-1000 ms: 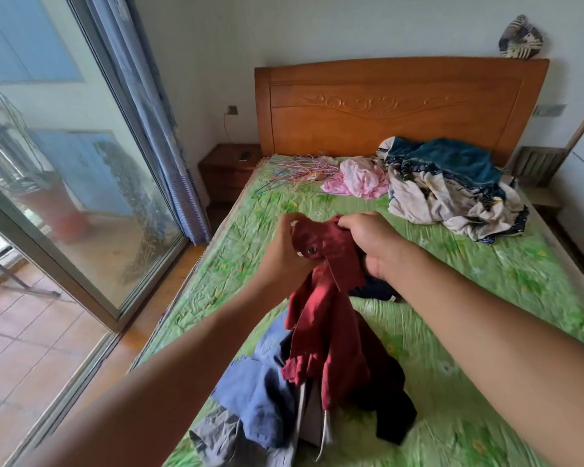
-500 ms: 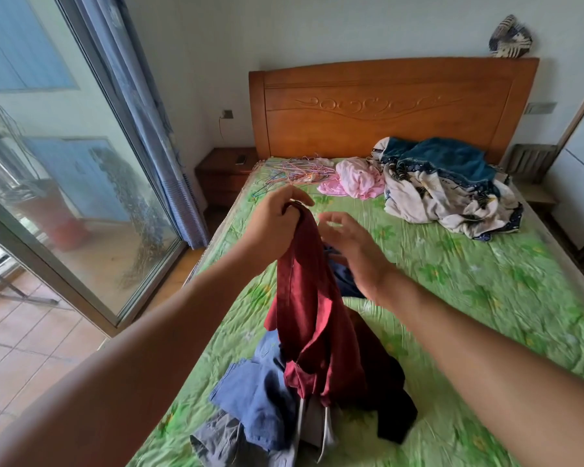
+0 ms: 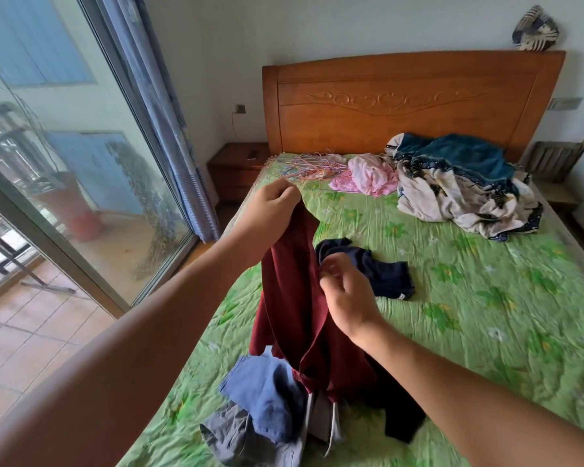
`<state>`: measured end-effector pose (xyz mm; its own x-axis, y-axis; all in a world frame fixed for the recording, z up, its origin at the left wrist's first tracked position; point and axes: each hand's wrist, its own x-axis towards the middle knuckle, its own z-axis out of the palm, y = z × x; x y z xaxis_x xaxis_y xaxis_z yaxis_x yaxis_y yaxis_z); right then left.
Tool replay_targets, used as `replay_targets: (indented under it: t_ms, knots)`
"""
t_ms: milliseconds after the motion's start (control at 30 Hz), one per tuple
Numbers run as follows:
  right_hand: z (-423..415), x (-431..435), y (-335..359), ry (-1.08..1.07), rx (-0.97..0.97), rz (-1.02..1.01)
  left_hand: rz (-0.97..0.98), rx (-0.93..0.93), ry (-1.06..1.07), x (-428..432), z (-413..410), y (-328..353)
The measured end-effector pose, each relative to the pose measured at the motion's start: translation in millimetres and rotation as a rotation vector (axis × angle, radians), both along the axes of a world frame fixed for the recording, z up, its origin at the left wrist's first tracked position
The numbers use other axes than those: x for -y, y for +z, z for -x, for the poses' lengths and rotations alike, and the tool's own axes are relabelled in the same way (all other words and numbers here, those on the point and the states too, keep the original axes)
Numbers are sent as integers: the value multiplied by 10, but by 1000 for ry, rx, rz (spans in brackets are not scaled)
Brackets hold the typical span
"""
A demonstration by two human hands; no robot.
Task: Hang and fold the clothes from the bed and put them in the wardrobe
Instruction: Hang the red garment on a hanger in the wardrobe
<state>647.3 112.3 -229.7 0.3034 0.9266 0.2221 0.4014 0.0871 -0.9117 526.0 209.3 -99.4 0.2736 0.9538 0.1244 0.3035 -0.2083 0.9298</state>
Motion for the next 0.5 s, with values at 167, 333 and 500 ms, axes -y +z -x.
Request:
replay_targets:
  t_ms: [167,333,500]
  knots:
    - [161,4,-329,36,207,57,-59,-16,1,-20,-6,84]
    - [-80,-192,-137,-164,-61,153,-120,-153,109,-235,195,128]
    - [-428,-383,332,-253,-17,57,-94,-165,234,-517,627,-113]
